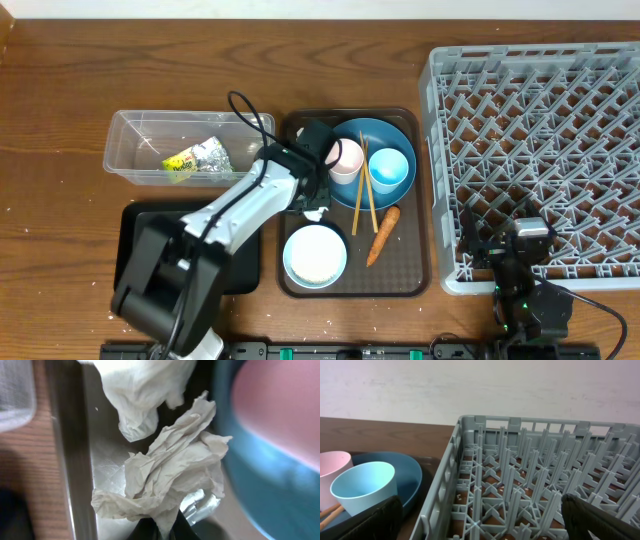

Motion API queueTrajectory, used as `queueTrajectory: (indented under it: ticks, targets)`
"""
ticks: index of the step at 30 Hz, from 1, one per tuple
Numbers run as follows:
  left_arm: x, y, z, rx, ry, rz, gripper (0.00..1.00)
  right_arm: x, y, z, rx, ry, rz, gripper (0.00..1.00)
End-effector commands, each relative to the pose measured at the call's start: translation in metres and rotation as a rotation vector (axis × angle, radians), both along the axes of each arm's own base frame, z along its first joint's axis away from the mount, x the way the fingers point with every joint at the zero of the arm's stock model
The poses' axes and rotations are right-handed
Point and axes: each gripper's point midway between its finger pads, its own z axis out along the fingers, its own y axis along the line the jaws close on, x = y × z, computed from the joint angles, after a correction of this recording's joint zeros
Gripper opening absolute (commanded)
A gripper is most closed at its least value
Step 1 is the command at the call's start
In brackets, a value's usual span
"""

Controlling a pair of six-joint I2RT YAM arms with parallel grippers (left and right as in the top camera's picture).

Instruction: Sort waste into correct bins and load items into the dishwasher rack

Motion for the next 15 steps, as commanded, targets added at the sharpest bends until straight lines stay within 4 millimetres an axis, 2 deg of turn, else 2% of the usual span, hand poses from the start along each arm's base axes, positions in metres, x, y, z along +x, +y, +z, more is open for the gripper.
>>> queueTrajectory:
  ticks: [1,4,6,10,12,15]
  targets:
    - [0.009,-0.002,0.040,-0.043,-0.111,-0.003,0.06,0.000,-0.002,-0.001,-0.004,0.002,-0.009,0.99]
    - [0.020,0.009,0.072,-0.027,-0.237,0.028,0.06,0.000,-0.002,-0.001,-0.004,0.002,-0.009,0.99]
    - [0.030,0.030,0.099,0.038,-0.356,0.082,0.06,0.000,-0.002,-0.001,-0.004,0.002,-0.009,0.99]
    - [0.042,0.071,0.138,0.160,-0.520,0.193,0.06,0.000,-0.002,-0.001,-0.004,0.002,-0.009,0.99]
    - [0.047,0.087,0.149,0.196,-0.569,0.243,0.07,0.000,-0.002,-0.001,-0.004,0.002,-0.009,0.99]
    - [0.055,0.104,0.153,0.220,-0.591,0.300,0.07,0.000,-0.002,-0.001,-0.004,0.002,-0.009,0.99]
